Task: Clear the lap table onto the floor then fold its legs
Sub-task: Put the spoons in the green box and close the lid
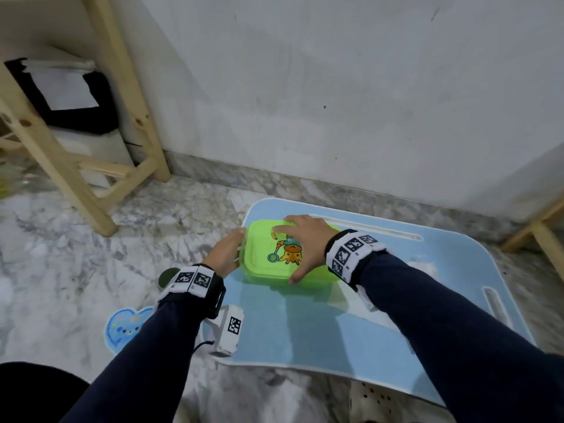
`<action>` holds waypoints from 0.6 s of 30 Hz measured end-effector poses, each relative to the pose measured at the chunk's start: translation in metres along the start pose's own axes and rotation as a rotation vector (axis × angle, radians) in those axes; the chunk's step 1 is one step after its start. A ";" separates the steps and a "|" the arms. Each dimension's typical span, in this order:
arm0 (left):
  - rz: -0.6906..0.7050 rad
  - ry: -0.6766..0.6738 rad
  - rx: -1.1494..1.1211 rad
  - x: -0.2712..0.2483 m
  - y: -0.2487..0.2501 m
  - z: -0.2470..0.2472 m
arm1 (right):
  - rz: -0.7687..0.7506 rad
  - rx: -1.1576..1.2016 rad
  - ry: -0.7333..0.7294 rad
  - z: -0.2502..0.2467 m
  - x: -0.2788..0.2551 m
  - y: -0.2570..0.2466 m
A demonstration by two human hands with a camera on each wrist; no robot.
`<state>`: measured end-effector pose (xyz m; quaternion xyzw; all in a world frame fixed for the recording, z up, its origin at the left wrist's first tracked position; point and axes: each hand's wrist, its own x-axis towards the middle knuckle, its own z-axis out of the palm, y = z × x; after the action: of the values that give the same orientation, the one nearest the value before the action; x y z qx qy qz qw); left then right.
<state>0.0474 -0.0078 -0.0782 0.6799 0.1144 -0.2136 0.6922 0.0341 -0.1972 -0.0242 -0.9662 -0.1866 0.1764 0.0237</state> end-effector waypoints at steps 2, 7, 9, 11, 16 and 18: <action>-0.001 -0.007 0.026 0.002 0.002 0.001 | -0.034 -0.005 0.002 0.001 0.009 -0.002; 0.087 -0.013 0.284 0.002 0.000 0.004 | -0.047 0.109 0.027 0.014 0.007 0.003; 0.110 0.042 0.418 0.000 0.000 0.008 | 0.026 0.186 0.073 0.020 -0.003 0.010; 0.155 0.055 0.501 0.000 -0.001 0.013 | 0.155 0.261 0.152 0.028 -0.012 0.019; 0.196 0.060 0.642 -0.001 0.000 0.022 | 0.358 0.561 0.243 0.052 -0.022 0.030; 0.192 0.082 0.677 -0.001 0.000 0.023 | 0.379 0.663 0.307 0.058 -0.021 0.029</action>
<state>0.0434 -0.0301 -0.0769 0.8863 0.0003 -0.1460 0.4395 0.0054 -0.2330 -0.0748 -0.9385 0.0671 0.0820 0.3285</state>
